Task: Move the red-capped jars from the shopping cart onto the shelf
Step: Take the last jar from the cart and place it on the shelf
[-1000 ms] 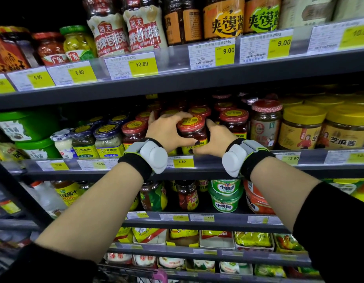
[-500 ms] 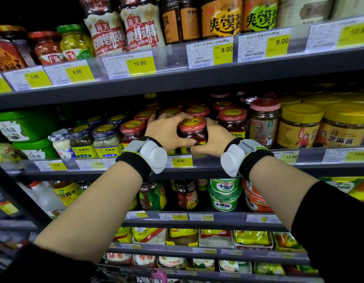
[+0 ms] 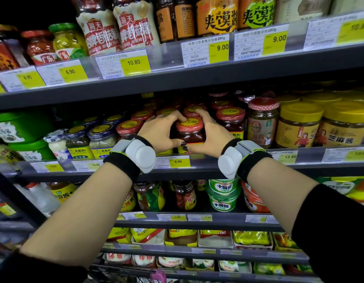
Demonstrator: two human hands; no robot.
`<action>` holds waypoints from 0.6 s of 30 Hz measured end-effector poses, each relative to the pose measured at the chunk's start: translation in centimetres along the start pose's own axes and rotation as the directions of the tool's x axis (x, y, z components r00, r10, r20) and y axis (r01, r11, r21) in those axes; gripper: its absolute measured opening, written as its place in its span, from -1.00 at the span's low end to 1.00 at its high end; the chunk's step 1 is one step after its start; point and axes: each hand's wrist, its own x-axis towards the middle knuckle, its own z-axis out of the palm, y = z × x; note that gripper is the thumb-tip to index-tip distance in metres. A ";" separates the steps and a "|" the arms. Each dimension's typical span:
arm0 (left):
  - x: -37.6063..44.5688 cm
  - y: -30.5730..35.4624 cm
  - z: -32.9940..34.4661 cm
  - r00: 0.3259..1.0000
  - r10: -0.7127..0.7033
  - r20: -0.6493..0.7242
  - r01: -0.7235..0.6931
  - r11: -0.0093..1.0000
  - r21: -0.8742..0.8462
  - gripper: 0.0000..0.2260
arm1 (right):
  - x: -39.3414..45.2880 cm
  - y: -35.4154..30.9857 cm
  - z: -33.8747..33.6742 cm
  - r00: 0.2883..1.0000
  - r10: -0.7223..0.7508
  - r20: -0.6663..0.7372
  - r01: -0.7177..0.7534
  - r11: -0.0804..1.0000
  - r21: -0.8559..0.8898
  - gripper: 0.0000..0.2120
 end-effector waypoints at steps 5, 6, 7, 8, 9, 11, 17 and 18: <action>0.2 -0.6 0.2 1.000 0.009 -0.024 -0.010 1.000 -0.029 -0.45 | -0.2 0.2 0.0 1.000 -0.016 -0.011 0.015 0.998 -0.059 0.00; 0.2 -0.7 0.3 0.999 0.016 -0.034 -0.017 0.999 -0.046 -0.45 | -0.2 0.2 0.0 1.000 -0.014 -0.016 0.013 0.997 -0.074 0.01; 0.3 -0.7 0.3 0.999 0.022 -0.044 -0.025 0.998 -0.060 -0.45 | -0.2 0.3 0.0 1.000 -0.017 -0.020 0.015 0.996 -0.088 0.02; 0.3 -0.8 0.3 0.998 0.031 -0.052 -0.034 0.997 -0.063 -0.45 | -0.2 0.3 0.1 0.999 -0.024 -0.024 0.021 0.994 -0.105 0.02; 0.3 -0.8 0.4 0.997 0.040 -0.059 -0.043 0.997 -0.056 -0.45 | -0.3 0.3 0.1 0.999 -0.034 -0.030 0.030 0.992 -0.123 0.02; 0.4 -0.8 0.5 0.996 0.053 -0.073 -0.055 0.998 -0.029 -0.45 | -0.3 0.2 0.0 0.998 -0.047 -0.051 0.039 0.988 -0.153 0.00; 0.6 -0.7 0.7 0.996 0.052 -0.073 -0.051 0.998 0.025 -0.46 | -0.3 -0.1 -0.2 0.998 -0.018 -0.060 0.005 0.975 -0.221 -0.06; 0.6 -0.7 0.7 0.996 0.055 -0.072 -0.052 0.998 0.037 -0.45 | -0.3 -0.1 -0.1 0.998 -0.017 -0.068 0.001 0.973 -0.231 -0.08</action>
